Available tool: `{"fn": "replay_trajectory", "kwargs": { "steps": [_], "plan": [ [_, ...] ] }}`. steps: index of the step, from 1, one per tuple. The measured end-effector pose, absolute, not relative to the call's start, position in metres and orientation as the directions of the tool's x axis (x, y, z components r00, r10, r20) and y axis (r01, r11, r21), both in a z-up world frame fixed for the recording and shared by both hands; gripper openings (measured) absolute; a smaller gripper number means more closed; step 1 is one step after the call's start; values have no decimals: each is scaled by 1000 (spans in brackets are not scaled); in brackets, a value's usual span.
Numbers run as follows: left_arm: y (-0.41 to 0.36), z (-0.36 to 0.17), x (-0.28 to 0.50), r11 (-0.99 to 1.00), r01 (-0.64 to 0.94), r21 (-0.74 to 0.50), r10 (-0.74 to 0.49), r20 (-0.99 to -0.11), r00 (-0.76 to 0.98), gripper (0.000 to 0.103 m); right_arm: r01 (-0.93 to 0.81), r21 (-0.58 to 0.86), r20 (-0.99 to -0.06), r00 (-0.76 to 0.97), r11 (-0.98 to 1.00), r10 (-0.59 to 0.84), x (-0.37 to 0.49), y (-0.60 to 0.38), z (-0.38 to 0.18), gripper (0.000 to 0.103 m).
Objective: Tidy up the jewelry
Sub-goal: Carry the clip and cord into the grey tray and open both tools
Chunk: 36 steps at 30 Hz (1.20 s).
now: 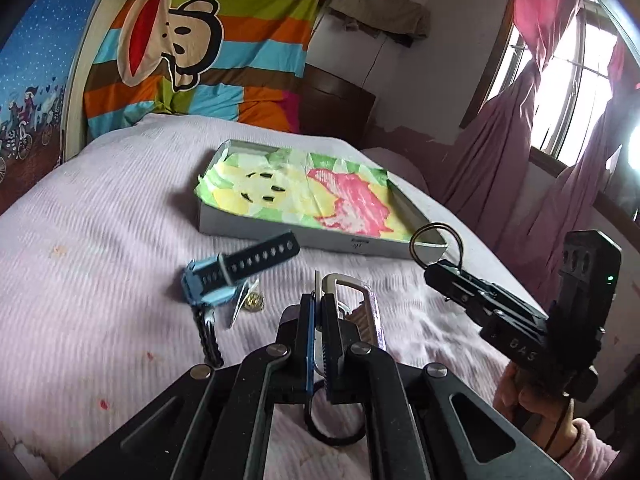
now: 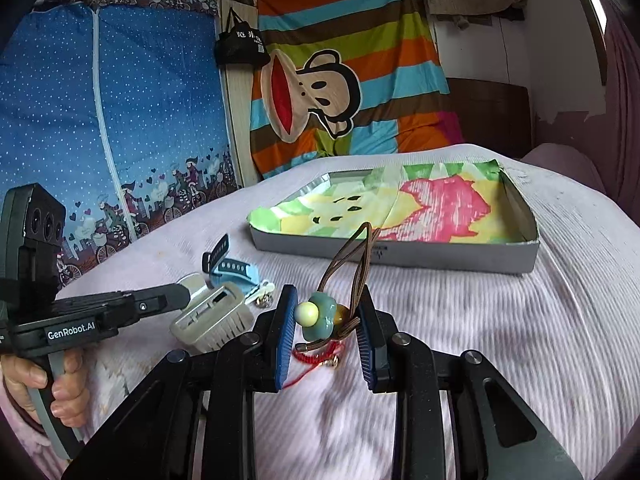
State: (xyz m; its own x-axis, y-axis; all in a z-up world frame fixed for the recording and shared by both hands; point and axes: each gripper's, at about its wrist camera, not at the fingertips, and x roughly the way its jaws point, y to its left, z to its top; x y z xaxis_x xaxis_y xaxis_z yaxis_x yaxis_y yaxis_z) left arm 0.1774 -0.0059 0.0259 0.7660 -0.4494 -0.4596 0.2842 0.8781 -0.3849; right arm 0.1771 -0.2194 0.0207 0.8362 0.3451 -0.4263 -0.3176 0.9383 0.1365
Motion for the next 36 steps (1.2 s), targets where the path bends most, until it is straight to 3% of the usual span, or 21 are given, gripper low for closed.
{"fn": "replay_trajectory", "kwargs": {
  "steps": [7,16,26,29,31,33,36],
  "plan": [
    [-12,85,224,907,300,-294,-397,-370,840,4,-302,138,-396,856,943,333,235,-225,48,25],
    [-5,51,336,929,172,-329,-333,-536,775,4,-251,143,-482,827,957,289,321,-203,38,25],
    [-11,21,379,940,102,-326,-306,-670,676,4,-176,162,-613,753,971,239,379,-205,-5,26],
    [-9,19,376,936,101,-337,-315,-676,666,20,-163,180,-624,744,970,240,378,-208,-13,30],
    [-5,20,369,929,89,-358,-319,-659,681,60,-156,180,-615,752,971,235,373,-211,-13,47],
    [1,25,358,917,84,-389,-324,-607,726,66,-150,185,-588,775,971,232,365,-217,-8,59],
    [3,33,341,919,105,-379,-321,-569,757,67,-131,207,-549,805,970,226,351,-226,0,61]
  ]
}}
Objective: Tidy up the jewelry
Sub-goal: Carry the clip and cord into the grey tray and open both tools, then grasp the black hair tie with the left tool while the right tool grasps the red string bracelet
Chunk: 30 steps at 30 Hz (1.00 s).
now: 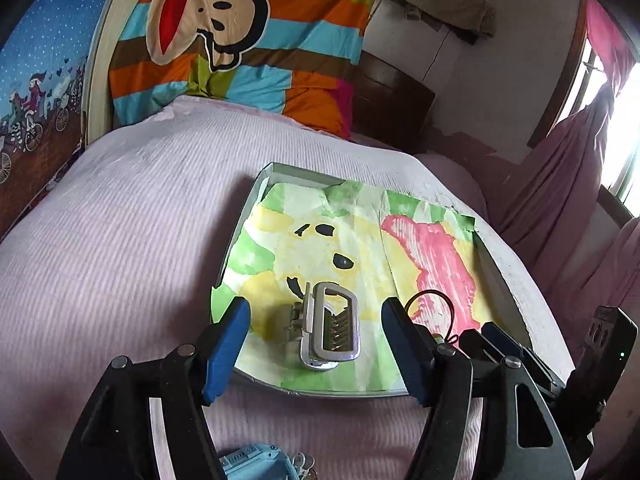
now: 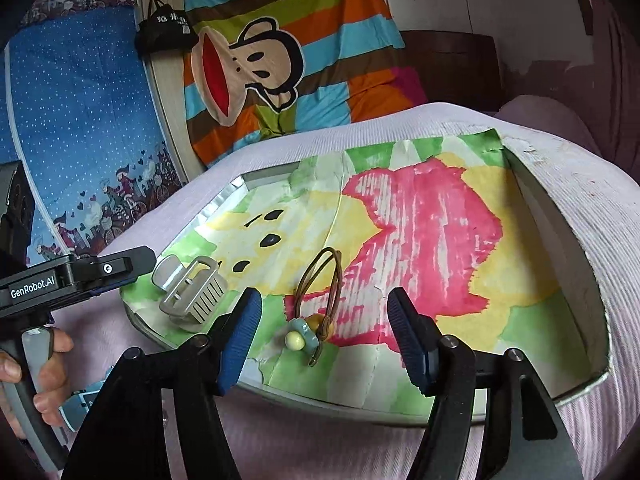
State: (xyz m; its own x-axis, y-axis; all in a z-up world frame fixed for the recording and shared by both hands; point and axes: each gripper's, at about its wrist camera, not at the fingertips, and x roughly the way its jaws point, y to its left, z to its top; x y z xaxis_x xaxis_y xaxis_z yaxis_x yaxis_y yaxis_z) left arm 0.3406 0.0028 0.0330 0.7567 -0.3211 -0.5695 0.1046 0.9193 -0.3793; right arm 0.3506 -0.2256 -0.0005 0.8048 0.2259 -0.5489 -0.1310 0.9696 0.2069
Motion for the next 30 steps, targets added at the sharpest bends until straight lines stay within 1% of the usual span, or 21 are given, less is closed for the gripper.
{"fn": "replay_trajectory", "kwargs": {
  "steps": [2,3,4,5,6,7,10,12,13,22,26,30],
  "plan": [
    [2,39,326,926,111,-360,-304,-542,783,76,-120,204,-514,832,972,211,337,-230,4,67],
    [2,41,318,930,113,-350,-293,-520,802,84,-118,200,-493,846,973,204,330,-232,8,73],
    [2,44,309,935,115,-336,-280,-497,821,90,-114,195,-471,860,974,195,321,-234,10,77],
    [2,47,301,939,118,-323,-269,-477,837,92,-115,194,-447,874,974,192,313,-236,14,78],
    [1,49,293,944,119,-307,-256,-461,850,95,-117,193,-423,886,974,191,304,-238,17,81],
    [1,51,286,949,117,-291,-244,-449,860,97,-118,190,-401,897,975,187,296,-239,21,87],
    [-2,54,266,963,115,-245,-212,-418,884,103,-116,173,-340,925,978,170,270,-240,29,97],
    [-2,53,252,969,113,-221,-195,-397,897,103,-117,158,-305,939,980,161,253,-240,35,101],
    [-2,52,246,971,112,-213,-189,-392,900,103,-117,148,-287,945,982,156,245,-239,38,102],
    [9,34,183,980,86,-179,-142,-324,936,103,-137,47,-175,974,989,143,171,-228,50,102],
    [16,23,160,982,83,-172,-137,-330,934,103,-147,46,-170,974,988,153,144,-228,47,102],
    [15,10,142,981,100,-168,-155,-359,920,103,-158,69,-205,964,985,169,130,-231,36,102]
  ]
}}
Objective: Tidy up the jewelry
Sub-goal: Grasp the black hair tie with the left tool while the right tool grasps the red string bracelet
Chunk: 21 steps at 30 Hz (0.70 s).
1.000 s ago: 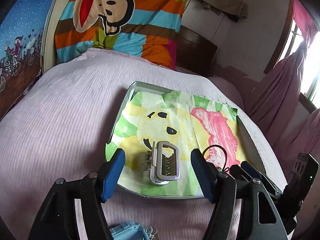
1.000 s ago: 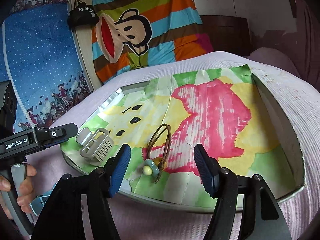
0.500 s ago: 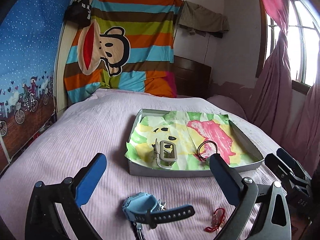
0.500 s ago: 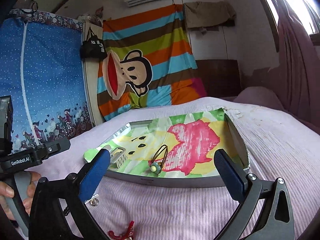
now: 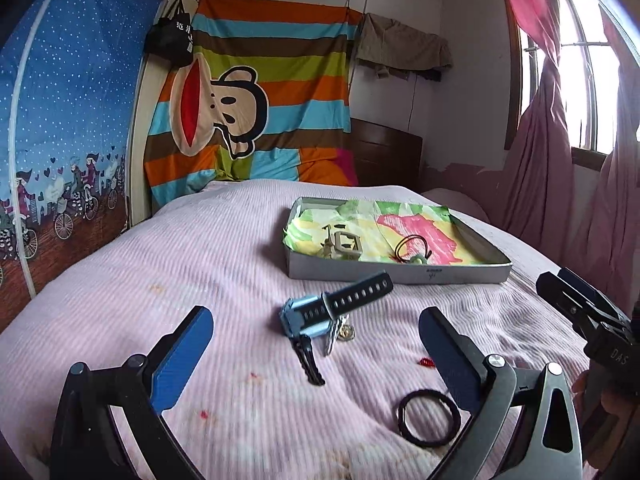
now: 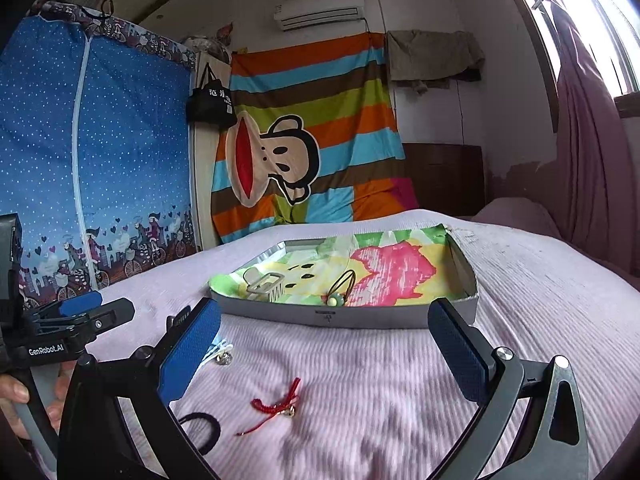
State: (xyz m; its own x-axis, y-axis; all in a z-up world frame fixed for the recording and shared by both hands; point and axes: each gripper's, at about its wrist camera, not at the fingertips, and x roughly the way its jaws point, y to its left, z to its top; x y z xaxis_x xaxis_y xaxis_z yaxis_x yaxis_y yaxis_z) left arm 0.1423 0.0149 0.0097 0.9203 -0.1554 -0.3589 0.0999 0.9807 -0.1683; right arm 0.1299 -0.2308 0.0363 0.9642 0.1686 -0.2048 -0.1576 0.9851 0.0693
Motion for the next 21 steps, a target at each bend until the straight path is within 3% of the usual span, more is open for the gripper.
{"fn": "replay_trajectory", "kwargs": {
  "steps": [15,17,19,21],
  "plan": [
    [7,-25,121,962,200,-187,-264,-435,861,103,-223,70,-331,914,972,234,135,-229,-2,102],
    [5,-27,123,956,220,-193,-285,-446,848,97,-235,73,-349,905,969,245,139,-228,-4,102],
    [4,-29,127,951,232,-207,-304,-470,829,85,-244,77,-364,896,967,255,143,-228,-7,101],
    [4,-32,133,942,242,-233,-329,-493,805,77,-246,80,-377,889,966,258,146,-226,-9,94]
  ]
}}
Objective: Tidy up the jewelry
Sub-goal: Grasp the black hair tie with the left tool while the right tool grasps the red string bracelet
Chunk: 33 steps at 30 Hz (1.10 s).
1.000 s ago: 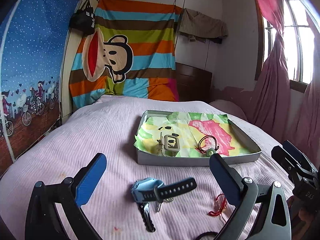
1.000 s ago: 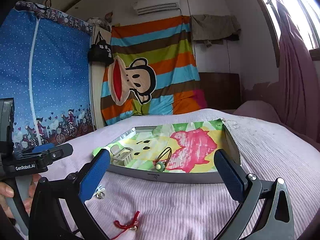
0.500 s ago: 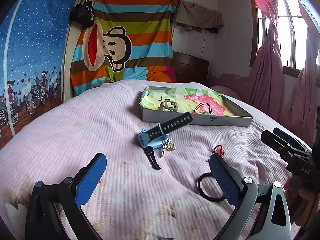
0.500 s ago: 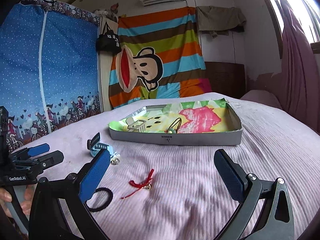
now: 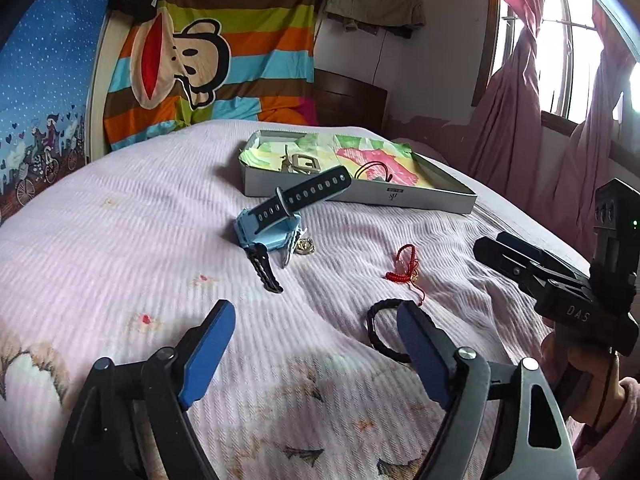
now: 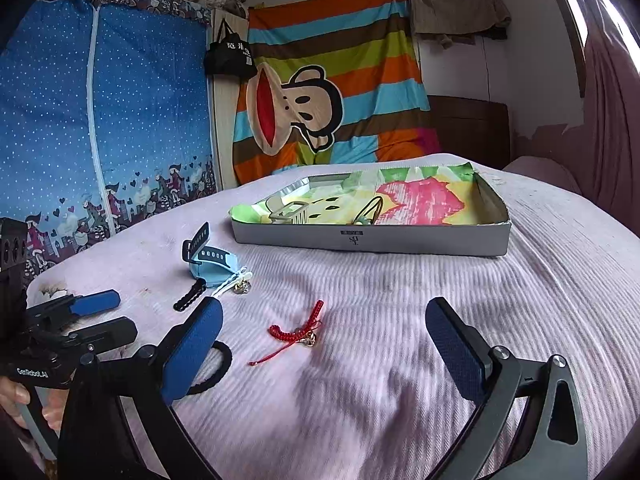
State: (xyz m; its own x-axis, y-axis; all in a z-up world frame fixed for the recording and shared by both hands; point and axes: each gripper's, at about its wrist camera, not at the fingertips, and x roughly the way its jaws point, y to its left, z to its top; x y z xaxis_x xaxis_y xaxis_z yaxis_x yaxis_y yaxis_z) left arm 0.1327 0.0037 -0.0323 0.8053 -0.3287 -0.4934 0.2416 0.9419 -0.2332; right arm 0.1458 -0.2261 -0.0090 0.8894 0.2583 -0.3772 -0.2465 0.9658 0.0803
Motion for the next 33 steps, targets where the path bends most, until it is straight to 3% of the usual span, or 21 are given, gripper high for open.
{"fn": "replay_trajectory", "kwargs": {
  "steps": [4,9,12,16,23,27,33],
  "plan": [
    [-1,-37,139,922,278,-268,-382,-518,766,60,-246,84,-418,871,966,259,155,-222,-15,72],
    [-17,-42,153,906,327,-268,-423,-577,699,37,-263,90,-478,835,961,273,169,-218,-25,56],
    [-23,-47,159,901,340,-269,-432,-611,663,28,-279,101,-521,803,955,290,179,-214,-33,46],
    [-30,-51,166,901,344,-264,-429,-655,622,24,-303,121,-565,762,945,316,190,-209,-42,37],
    [-35,-54,179,894,348,-281,-438,-708,554,17,-304,174,-612,712,937,345,215,-207,-52,32],
    [-34,-57,187,881,341,-327,-466,-716,519,7,-306,215,-619,692,927,372,227,-207,-55,29],
    [-34,-55,181,887,337,-315,-457,-694,556,5,-315,234,-621,679,920,391,238,-204,-56,8]
  ]
}}
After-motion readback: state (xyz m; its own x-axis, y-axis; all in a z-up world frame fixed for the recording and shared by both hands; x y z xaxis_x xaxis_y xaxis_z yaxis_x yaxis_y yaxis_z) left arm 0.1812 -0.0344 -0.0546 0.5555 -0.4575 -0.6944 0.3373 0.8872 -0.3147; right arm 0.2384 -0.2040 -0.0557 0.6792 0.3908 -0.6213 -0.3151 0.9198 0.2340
